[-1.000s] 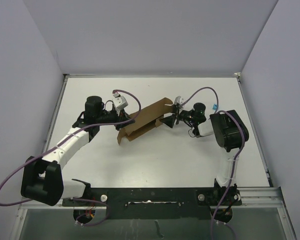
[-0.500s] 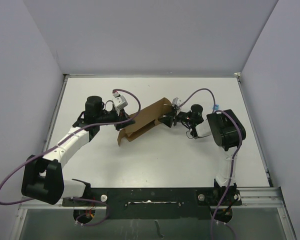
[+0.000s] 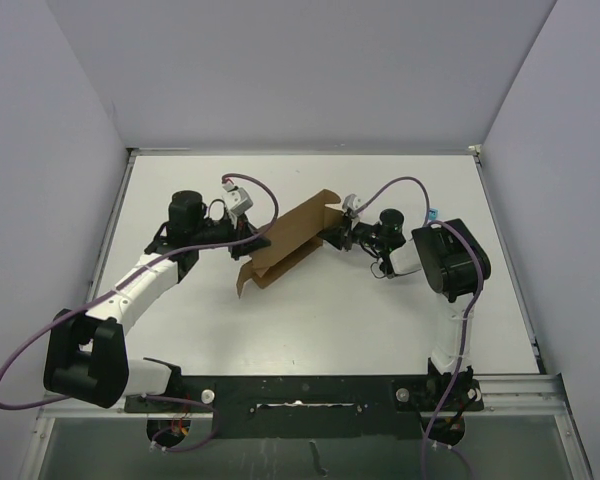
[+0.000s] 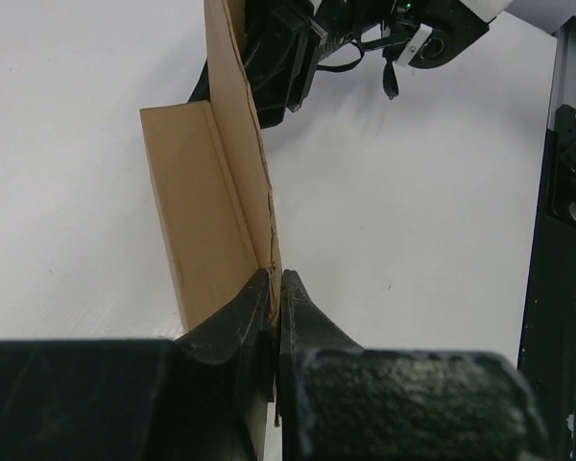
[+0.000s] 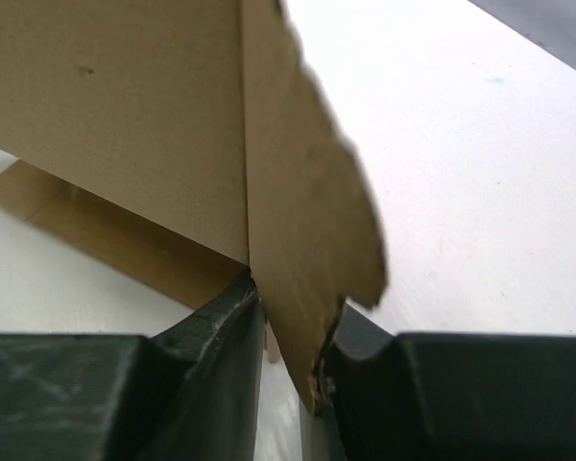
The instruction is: Fold the paper box
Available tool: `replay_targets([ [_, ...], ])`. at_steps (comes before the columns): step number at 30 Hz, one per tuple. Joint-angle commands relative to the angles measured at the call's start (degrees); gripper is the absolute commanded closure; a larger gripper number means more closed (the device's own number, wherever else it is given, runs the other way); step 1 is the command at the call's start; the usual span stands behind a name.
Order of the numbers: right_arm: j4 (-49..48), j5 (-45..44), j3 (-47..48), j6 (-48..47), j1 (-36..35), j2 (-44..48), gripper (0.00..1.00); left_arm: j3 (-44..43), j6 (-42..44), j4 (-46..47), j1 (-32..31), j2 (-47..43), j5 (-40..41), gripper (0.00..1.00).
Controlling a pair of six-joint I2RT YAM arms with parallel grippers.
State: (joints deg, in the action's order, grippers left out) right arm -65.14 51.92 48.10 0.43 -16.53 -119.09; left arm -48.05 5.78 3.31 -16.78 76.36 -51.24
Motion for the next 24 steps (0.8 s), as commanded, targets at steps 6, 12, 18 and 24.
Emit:
replay_targets([
  [6, 9.56, -2.03, 2.85, -3.55, -0.69, 6.43, 0.99, -2.84, -8.22, 8.68, 0.90, 0.81, 0.12, 1.00],
  [12, 45.79, -6.71, 14.45, -12.46, -0.06, 12.62, 1.00, -1.50, -18.10, 16.84, 3.78, 1.52, 1.97, 0.85],
  [18, 67.27, -9.46, 22.12, -17.57, 0.90, 14.47, 1.00, -1.39, -22.79, 19.29, 4.69, 2.92, 2.51, 0.62],
  [24, 80.72, -12.36, 26.36, -21.80, 2.05, 15.54, 1.00, -1.63, -26.70, 20.42, 4.69, 4.20, 2.62, 0.41],
])
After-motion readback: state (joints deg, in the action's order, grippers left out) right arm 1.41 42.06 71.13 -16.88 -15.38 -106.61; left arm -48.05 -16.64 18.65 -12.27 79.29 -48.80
